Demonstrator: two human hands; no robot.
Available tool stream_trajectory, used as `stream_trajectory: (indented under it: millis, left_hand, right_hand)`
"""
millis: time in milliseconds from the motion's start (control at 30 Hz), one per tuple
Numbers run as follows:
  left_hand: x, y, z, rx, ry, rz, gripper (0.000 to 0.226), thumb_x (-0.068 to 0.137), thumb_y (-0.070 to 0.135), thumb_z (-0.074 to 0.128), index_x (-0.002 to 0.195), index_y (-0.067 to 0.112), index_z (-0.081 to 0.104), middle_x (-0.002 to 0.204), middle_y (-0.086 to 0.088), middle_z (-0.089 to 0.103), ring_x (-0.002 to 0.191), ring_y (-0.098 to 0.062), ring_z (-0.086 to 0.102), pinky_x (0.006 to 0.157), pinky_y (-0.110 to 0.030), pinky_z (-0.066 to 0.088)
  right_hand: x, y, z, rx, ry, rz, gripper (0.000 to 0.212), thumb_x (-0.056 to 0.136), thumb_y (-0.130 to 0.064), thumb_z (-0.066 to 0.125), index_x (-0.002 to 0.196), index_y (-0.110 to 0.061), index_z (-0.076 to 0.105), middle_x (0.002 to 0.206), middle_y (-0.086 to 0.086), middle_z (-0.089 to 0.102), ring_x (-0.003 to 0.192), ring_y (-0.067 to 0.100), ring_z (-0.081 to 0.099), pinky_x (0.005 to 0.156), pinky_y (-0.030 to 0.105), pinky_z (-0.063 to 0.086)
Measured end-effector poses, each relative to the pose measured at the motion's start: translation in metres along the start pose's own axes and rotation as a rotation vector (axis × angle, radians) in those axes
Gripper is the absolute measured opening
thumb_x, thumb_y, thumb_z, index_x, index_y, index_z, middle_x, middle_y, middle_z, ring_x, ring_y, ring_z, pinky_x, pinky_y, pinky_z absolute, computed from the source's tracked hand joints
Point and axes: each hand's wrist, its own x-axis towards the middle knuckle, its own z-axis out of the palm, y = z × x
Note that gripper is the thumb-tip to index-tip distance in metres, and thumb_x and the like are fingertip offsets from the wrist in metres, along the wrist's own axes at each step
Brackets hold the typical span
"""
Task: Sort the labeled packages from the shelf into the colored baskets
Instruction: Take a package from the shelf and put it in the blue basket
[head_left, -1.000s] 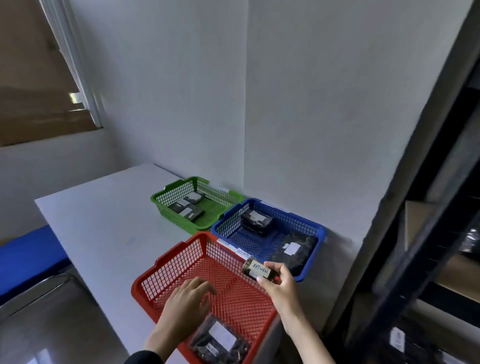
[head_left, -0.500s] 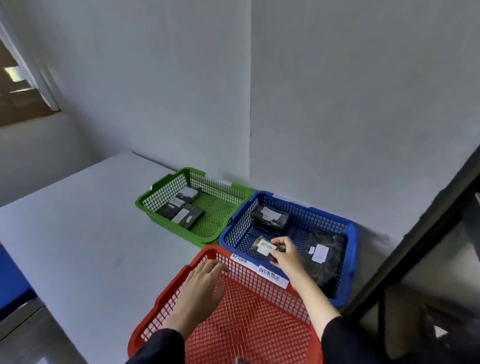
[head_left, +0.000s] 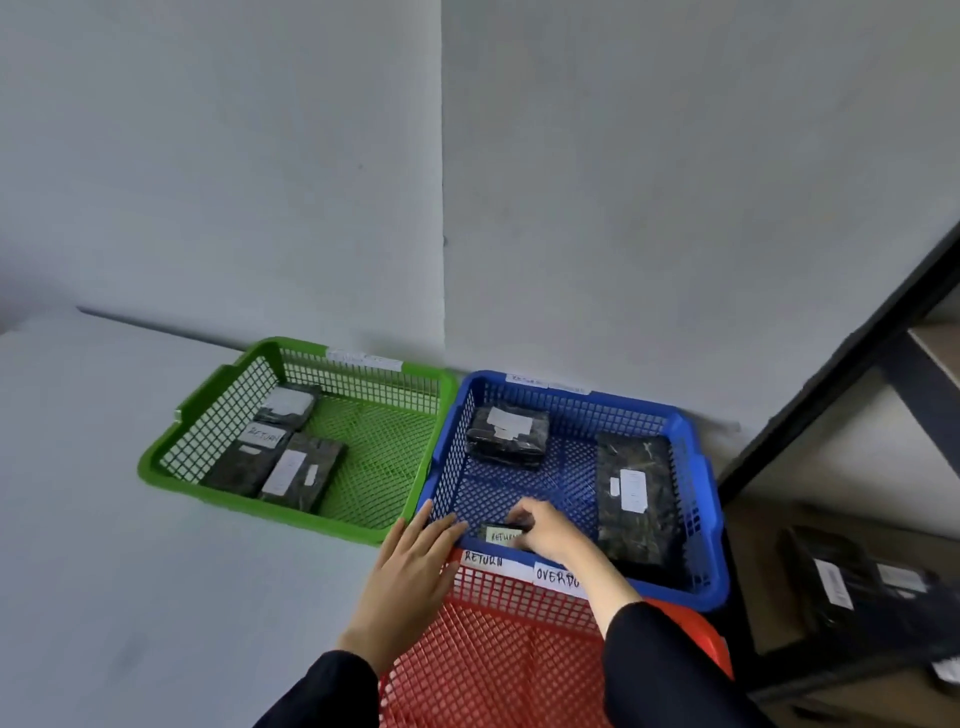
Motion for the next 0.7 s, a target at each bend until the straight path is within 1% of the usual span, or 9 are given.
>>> stream_trajectory:
  millis: [67,167,267,333,400,467,533,600,700]
  left_hand:
    - [0.001,-0.005,0.004,-0.029,0.016,0.021,0.038,0.094,0.042,0.027,0.117,0.032,0.056,0.118,0.019,0.061,0.129,-0.012,0.040,0.112,-0.025,-0.001]
    - [0.003,-0.007,0.008,-0.008,0.047,0.030,0.041,0.098,0.043,0.016,0.115,0.033,0.053,0.115,0.020,0.061,0.127,-0.015,0.047,0.112,-0.026,0.000]
    - [0.004,-0.008,0.012,0.000,0.056,0.032,0.046,0.099,0.043,0.011,0.114,0.032,0.054,0.114,0.019,0.061,0.126,-0.017,0.049,0.111,-0.030,0.008]
    - [0.005,-0.010,0.013,-0.006,0.062,0.028,0.046,0.099,0.042,0.010,0.114,0.032,0.052,0.113,0.018,0.061,0.126,-0.017,0.049,0.109,-0.033,0.017]
    - [0.005,-0.009,0.013,-0.020,0.058,0.033,0.047,0.099,0.042,0.009,0.114,0.032,0.052,0.112,0.018,0.062,0.125,-0.017,0.050,0.106,-0.035,0.021]
    - [0.004,-0.009,0.012,-0.033,0.057,0.043,0.047,0.099,0.042,0.007,0.113,0.032,0.051,0.110,0.017,0.062,0.125,-0.017,0.051,0.106,-0.036,0.021]
    - [0.005,-0.009,0.013,-0.039,0.054,0.039,0.047,0.099,0.042,0.006,0.113,0.032,0.050,0.110,0.017,0.062,0.125,-0.017,0.051,0.106,-0.036,0.020]
    - [0.006,-0.007,0.011,-0.084,0.039,0.030,0.048,0.096,0.048,0.009,0.117,0.032,0.049,0.117,0.016,0.060,0.132,-0.017,0.042,0.110,-0.032,0.014]
    - [0.009,-0.002,0.003,-0.103,-0.014,0.037,0.078,0.075,0.055,-0.008,0.133,0.031,0.038,0.139,0.015,0.040,0.145,-0.013,0.008,0.116,-0.031,-0.002]
  right_hand:
    - [0.002,-0.002,0.001,-0.049,0.009,0.001,0.032,0.085,-0.004,0.063,0.115,-0.011,0.055,0.130,0.009,0.053,0.116,0.023,0.052,0.092,0.031,0.043]
    - [0.005,-0.005,0.004,-0.094,0.018,0.030,0.026,0.085,-0.007,0.064,0.107,-0.017,0.054,0.134,0.011,0.040,0.108,0.026,0.052,0.086,0.032,0.043]
    - [0.009,-0.007,0.006,-0.116,0.015,0.017,0.023,0.084,-0.008,0.065,0.100,-0.020,0.053,0.131,0.011,0.044,0.094,0.021,0.049,0.072,0.027,0.040]
    - [0.008,-0.009,0.006,-0.123,-0.003,-0.009,0.026,0.085,-0.005,0.063,0.109,-0.014,0.055,0.119,0.006,0.050,0.092,0.017,0.046,0.070,0.025,0.038]
    - [0.006,-0.010,0.004,-0.112,-0.028,-0.008,0.032,0.087,-0.006,0.061,0.117,-0.011,0.053,0.110,0.003,0.048,0.092,0.016,0.045,0.070,0.025,0.037]
    - [0.002,-0.011,0.002,-0.095,-0.047,-0.012,0.034,0.088,-0.009,0.061,0.121,-0.012,0.051,0.115,0.004,0.049,0.095,0.018,0.047,0.072,0.025,0.038]
    - [-0.003,-0.011,0.000,-0.069,-0.040,-0.007,0.038,0.089,-0.013,0.061,0.125,-0.014,0.049,0.125,0.004,0.049,0.107,0.021,0.051,0.080,0.027,0.039]
    - [-0.010,-0.010,-0.006,-0.047,-0.018,-0.009,0.038,0.090,-0.016,0.060,0.126,-0.015,0.047,0.128,0.005,0.049,0.109,0.020,0.051,0.085,0.028,0.039]
    - [-0.024,-0.009,-0.019,-0.015,0.021,-0.036,0.035,0.093,-0.019,0.055,0.126,-0.014,0.047,0.117,0.007,0.050,0.104,0.019,0.052,0.082,0.026,0.038]
